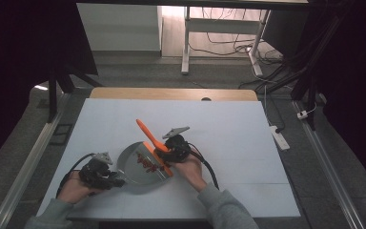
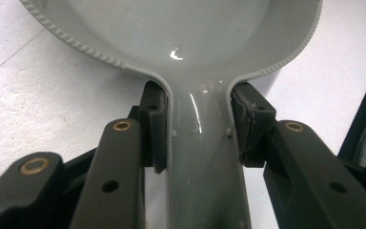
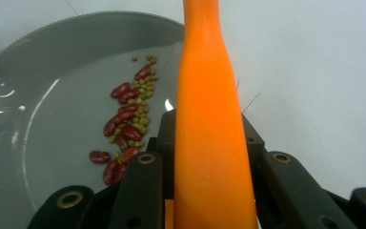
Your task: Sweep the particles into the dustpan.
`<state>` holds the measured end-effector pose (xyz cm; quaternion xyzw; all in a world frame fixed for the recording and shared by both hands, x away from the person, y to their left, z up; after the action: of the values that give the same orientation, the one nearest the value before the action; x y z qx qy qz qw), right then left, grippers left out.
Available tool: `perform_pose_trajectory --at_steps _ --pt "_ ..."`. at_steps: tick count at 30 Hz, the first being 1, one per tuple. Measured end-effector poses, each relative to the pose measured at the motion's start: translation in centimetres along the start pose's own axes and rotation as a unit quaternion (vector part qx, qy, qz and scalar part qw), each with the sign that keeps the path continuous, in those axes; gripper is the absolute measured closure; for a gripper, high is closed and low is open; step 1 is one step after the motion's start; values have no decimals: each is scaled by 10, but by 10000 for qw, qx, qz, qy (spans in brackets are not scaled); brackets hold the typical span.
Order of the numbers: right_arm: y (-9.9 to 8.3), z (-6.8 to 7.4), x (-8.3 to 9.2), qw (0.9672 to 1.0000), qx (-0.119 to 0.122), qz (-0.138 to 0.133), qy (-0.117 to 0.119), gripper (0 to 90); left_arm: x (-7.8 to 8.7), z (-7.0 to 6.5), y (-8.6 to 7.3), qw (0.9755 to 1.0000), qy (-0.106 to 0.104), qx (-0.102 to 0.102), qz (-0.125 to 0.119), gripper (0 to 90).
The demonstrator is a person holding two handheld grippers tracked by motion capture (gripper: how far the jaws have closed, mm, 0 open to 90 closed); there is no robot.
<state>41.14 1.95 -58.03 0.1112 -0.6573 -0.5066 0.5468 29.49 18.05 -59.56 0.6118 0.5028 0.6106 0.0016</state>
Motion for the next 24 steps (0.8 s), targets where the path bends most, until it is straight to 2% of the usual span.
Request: perform_pose_trajectory --at_steps 7,10,12,15,18,20,24 --pt "3 10 -2 10000 47 -80 4 708 1 1 -1 10000 -3 -6 10 610" --pt "7 21 -2 9994 -110 -158 273 709 1 1 -1 10000 4 -4 15 609" --pt "8 29 -4 9993 -18 -151 343 708 1 1 -1 10000 2 -2 8 610" --pt "9 46 -9 9980 -13 -142 619 709 1 1 -1 10000 2 -2 6 610" --pt "13 56 -10 9969 151 -154 762 708 1 1 -1 10000 0 -10 9 610" --pt "20 53 -5 9968 163 -293 725 708 1 1 -1 10000 7 -19 5 610" --pt "29 34 10 9972 9 -526 535 709 1 1 -1 10000 -3 -13 4 610"
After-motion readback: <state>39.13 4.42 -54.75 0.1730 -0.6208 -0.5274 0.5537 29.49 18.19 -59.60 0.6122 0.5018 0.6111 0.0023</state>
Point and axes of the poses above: each handheld gripper's, and its own axes: x roughly backward along the jaws, y roughly out of its top, z roughly to its left, the point moved 10 cm from there along -x, roughly forward along the jaws, and after that the axes turned 8 degrees about -z, right-handed, at the moved point
